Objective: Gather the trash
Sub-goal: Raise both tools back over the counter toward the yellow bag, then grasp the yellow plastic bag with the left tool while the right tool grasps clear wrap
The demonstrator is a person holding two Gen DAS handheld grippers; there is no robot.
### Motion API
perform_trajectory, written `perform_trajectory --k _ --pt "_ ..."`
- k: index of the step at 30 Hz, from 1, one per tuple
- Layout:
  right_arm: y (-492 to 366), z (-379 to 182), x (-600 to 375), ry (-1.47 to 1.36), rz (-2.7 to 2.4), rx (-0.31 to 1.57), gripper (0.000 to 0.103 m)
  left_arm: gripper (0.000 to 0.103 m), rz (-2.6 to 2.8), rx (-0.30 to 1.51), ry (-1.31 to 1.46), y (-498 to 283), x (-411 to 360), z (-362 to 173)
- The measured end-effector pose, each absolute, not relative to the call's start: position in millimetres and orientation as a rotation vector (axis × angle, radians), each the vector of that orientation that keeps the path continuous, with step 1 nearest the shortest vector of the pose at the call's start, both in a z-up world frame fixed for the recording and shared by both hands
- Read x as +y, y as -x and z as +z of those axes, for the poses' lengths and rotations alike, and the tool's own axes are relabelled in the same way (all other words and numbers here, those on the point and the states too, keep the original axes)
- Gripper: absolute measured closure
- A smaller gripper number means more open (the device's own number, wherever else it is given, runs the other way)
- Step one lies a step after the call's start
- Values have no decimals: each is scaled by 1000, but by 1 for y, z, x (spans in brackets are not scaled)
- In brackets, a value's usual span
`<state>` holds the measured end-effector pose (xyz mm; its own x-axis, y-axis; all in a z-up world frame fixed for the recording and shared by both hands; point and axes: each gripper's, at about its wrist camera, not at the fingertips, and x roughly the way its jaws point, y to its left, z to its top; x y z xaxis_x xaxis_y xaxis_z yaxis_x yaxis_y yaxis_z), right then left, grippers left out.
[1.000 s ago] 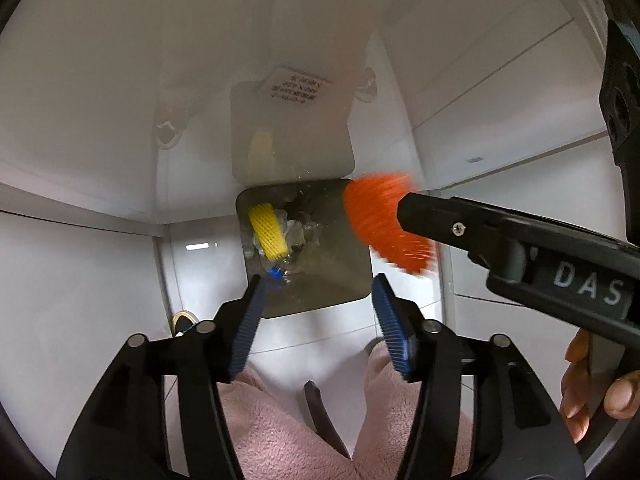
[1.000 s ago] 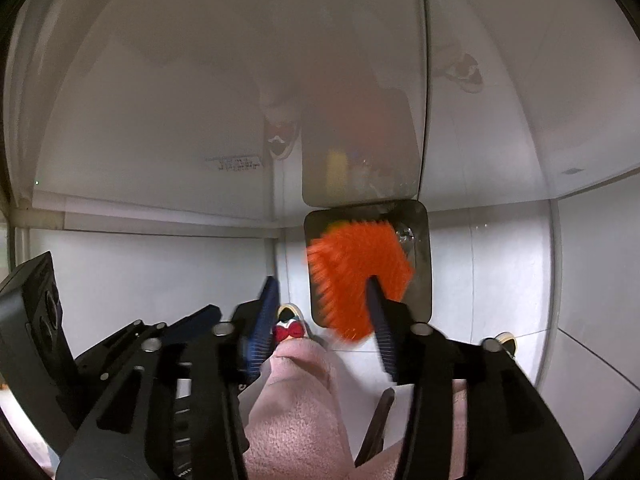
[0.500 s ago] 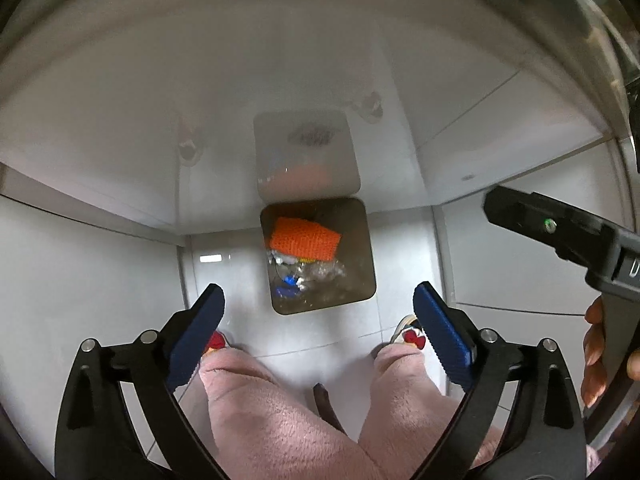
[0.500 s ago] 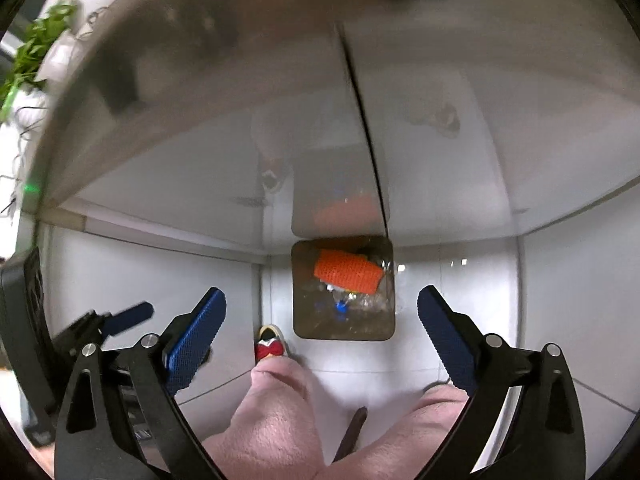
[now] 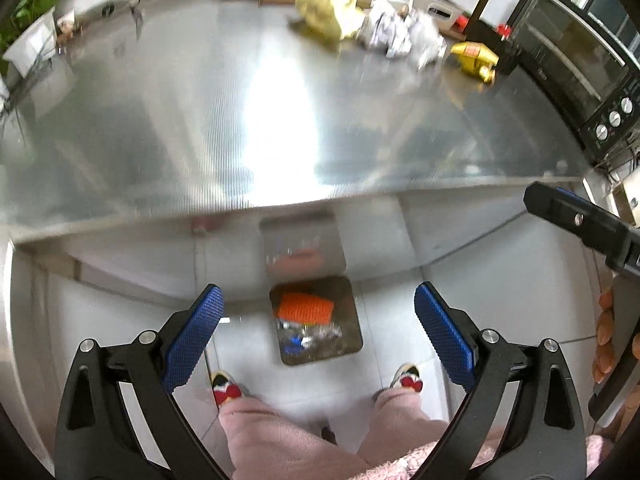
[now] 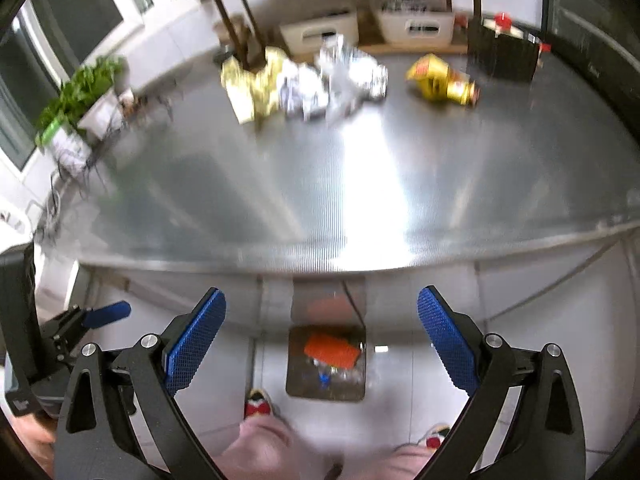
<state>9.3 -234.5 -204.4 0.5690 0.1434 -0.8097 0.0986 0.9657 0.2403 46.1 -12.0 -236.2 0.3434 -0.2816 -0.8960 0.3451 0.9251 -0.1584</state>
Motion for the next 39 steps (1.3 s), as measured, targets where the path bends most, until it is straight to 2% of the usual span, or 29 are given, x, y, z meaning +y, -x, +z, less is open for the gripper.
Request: perform_trajectory --k 9,16,18,20,25,29,31,39 --pt "-64 -165 -253 -258 -1 870 6 12 -377 1029 -53 -102 -30 -184" --pt "-116 -162 -265 -254 -2 832 7 12 -318 966 -56 -167 -49 -163" --pt "-129 -166 -266 -250 9 835 12 12 -312 955 -64 -181 -55 -159" --pt "-142 -170 -265 -245 30 843 22 13 -318 944 -64 -192 -60 -158" --pt "-165 -178 -264 -223 48 845 45 30 -332 932 -68 -221 -71 -157" --pt "-179 -184 -264 -233 63 844 61 36 -337 939 -69 -246 -82 -162" --pt "-184 -186 -264 -233 68 844 62 40 -336 948 -72 -255 -86 -166" --pt "-200 -194 -264 -209 70 851 65 45 -329 1004 -65 -284 -98 -189"
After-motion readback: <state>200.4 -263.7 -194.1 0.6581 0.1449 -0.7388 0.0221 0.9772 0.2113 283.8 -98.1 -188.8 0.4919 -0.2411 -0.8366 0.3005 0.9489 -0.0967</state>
